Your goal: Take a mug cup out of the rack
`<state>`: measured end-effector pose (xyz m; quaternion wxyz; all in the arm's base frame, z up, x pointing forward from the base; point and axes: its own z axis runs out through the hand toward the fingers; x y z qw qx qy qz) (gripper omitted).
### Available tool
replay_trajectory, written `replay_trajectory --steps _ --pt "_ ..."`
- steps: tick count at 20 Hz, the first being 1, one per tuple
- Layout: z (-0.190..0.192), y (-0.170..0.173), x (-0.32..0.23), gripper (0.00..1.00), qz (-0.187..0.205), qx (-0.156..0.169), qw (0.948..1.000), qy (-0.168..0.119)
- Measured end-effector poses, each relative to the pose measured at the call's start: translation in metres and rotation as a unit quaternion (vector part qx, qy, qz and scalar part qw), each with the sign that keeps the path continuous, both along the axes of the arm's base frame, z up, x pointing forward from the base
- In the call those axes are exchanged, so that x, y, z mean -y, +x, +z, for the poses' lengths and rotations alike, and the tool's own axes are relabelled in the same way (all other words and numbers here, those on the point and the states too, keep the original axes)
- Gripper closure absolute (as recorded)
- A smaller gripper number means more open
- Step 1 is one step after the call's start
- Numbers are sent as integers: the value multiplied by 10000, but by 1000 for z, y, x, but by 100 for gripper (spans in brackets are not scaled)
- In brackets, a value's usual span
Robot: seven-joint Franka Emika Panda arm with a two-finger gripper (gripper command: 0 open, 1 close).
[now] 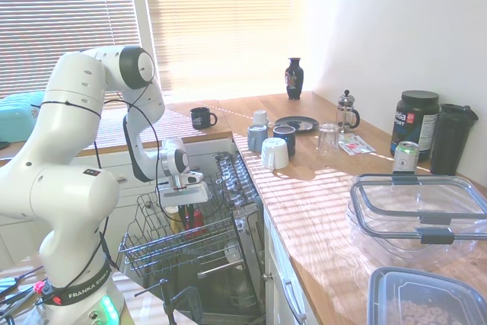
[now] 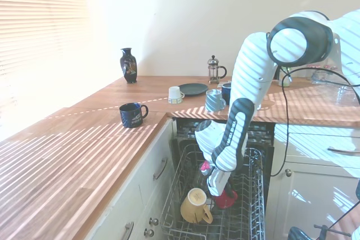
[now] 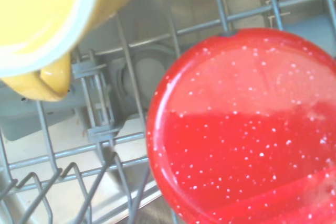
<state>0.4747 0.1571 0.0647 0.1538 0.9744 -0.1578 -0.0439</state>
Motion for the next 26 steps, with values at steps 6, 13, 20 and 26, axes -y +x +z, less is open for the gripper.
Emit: replay_trajectory --steps 6,13,20,26 --pt "30 -1 -7 100 80 193 9997 86" --pt "136 -21 -21 100 141 755 9969 193" --pt "238 -14 16 100 -344 1311 9900 403" --pt "305 6 98 100 -971 1493 9813 726"
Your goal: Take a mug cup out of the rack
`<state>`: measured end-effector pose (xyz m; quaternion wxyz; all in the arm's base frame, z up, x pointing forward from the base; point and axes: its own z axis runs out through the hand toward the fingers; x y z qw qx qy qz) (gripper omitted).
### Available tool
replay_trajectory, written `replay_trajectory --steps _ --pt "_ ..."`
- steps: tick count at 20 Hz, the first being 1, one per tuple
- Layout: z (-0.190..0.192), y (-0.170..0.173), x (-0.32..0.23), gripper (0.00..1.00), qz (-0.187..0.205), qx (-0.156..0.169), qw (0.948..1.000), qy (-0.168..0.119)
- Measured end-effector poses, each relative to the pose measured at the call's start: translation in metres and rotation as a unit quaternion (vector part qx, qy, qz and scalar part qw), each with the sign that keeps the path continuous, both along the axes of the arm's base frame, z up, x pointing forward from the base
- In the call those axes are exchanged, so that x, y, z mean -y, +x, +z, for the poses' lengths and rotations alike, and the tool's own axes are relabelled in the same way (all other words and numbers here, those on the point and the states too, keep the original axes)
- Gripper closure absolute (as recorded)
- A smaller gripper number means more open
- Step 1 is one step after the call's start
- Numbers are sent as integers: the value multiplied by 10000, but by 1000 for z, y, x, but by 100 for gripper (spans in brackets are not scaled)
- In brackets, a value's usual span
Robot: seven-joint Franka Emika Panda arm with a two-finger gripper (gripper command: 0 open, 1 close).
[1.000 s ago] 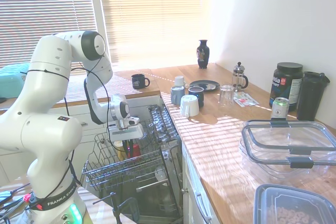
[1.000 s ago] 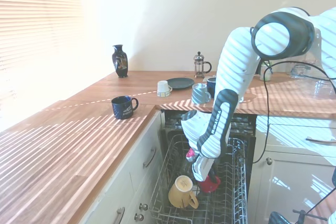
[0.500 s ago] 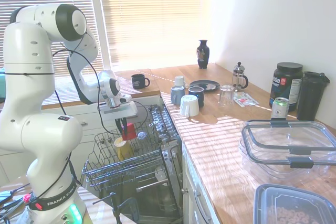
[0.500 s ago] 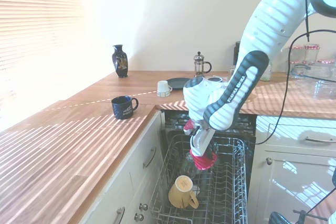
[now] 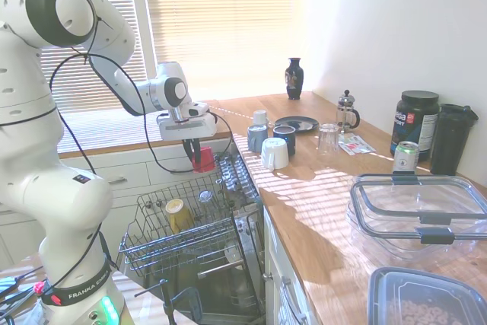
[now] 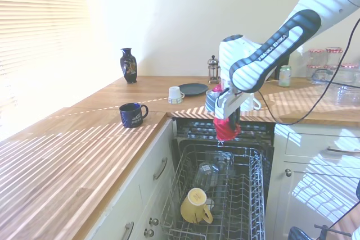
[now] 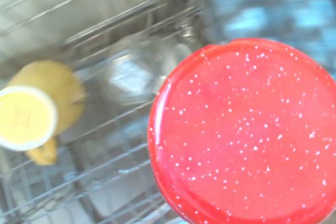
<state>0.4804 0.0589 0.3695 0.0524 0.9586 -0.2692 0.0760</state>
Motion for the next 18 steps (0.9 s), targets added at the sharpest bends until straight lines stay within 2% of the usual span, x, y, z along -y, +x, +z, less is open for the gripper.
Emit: replay_trajectory --steps 8,14,18 --pt "55 40 99 100 -609 -12 9977 312" --pt "46 97 110 100 -709 -259 9965 352" --pt "45 121 114 100 -746 -362 9960 340"
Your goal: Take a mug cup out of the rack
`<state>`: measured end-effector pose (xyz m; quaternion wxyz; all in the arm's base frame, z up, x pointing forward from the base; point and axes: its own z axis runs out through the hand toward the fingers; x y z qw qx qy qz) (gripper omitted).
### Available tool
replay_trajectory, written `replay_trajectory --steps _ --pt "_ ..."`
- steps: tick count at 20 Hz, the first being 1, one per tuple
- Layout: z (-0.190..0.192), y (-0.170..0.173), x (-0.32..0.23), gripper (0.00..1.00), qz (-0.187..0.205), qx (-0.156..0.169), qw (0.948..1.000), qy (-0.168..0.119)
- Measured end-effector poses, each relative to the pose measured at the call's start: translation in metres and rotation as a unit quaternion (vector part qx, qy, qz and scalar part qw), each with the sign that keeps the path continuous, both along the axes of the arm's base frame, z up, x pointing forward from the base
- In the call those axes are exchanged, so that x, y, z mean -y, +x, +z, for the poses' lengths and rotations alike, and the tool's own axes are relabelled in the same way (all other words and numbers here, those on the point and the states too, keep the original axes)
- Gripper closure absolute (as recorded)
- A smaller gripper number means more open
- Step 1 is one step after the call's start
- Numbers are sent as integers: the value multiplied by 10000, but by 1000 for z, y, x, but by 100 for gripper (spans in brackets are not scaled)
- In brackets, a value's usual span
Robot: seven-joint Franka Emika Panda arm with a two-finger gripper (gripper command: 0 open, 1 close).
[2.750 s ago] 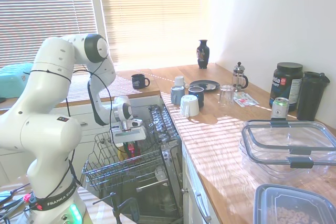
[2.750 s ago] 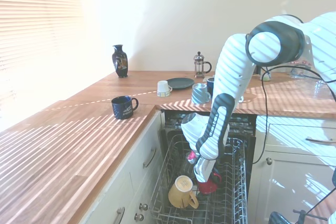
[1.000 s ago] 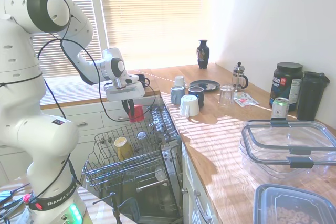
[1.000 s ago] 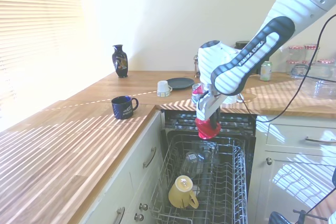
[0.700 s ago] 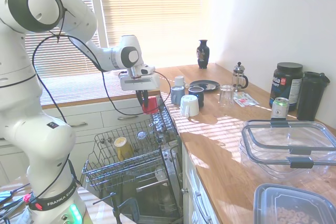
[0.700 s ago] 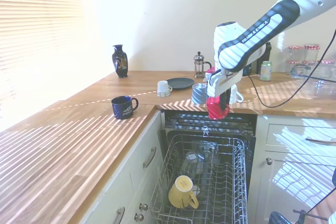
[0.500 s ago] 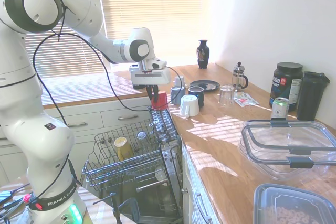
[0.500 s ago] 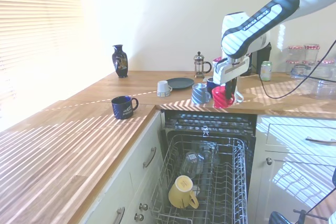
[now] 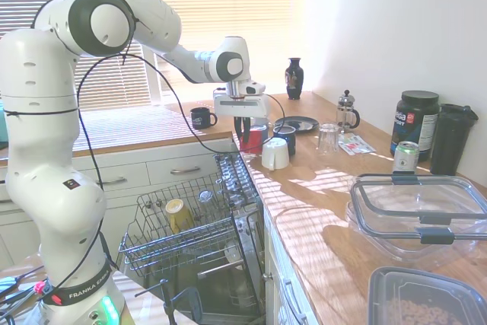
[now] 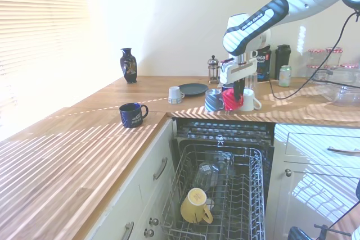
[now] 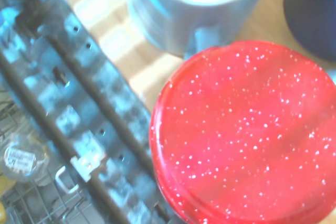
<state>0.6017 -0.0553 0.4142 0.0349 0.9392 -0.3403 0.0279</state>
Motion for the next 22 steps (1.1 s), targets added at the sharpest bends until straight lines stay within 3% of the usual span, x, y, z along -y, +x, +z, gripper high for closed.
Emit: replay_trajectory --steps 6,7,22 --pt "-29 20 11 100 -24 -207 9998 -40" --pt "-32 22 13 0 -33 -220 9997 -55" --pt "-36 28 30 0 -280 -259 9992 -149"
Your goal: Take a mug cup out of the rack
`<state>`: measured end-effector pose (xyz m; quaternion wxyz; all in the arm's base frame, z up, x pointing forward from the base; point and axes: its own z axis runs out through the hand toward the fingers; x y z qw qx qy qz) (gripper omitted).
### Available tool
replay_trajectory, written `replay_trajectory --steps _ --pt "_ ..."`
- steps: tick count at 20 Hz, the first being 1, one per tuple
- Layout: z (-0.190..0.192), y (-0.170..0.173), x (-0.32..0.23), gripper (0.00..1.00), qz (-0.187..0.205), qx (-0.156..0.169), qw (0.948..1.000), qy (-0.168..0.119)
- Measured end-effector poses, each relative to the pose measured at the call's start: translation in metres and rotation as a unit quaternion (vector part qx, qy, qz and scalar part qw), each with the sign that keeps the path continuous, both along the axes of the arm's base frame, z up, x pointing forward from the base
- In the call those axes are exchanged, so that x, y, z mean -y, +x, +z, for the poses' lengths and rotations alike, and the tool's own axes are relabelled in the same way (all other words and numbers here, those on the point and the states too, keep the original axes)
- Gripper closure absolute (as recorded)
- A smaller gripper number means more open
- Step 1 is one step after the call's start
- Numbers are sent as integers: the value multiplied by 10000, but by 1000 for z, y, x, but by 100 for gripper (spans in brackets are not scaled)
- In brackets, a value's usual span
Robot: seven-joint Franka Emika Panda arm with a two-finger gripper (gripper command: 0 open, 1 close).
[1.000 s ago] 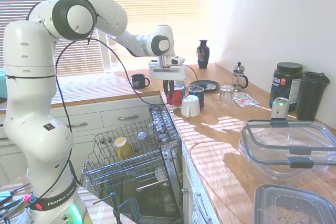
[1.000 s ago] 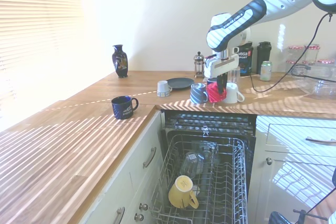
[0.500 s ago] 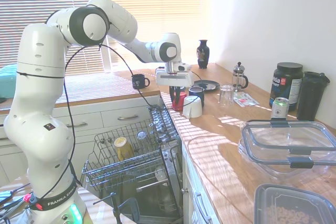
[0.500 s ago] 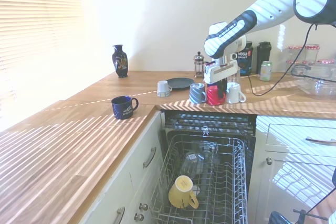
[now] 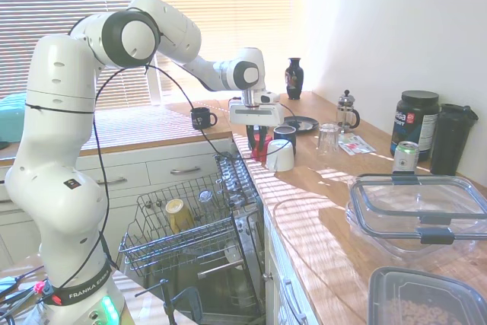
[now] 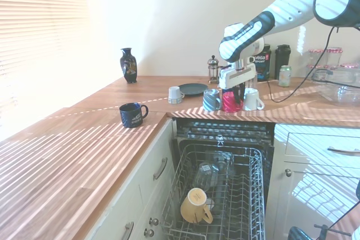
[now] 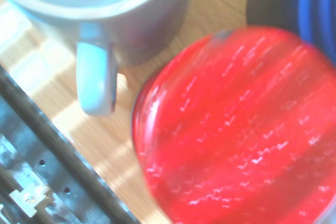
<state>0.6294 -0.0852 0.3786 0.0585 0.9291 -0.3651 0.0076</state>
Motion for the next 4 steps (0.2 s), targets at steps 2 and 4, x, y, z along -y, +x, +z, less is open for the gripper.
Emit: replay_trajectory --steps 2,4 --pt "2 -4 1 0 1 48 10000 -8" --pt "7 -16 -1 0 41 151 9999 -27"
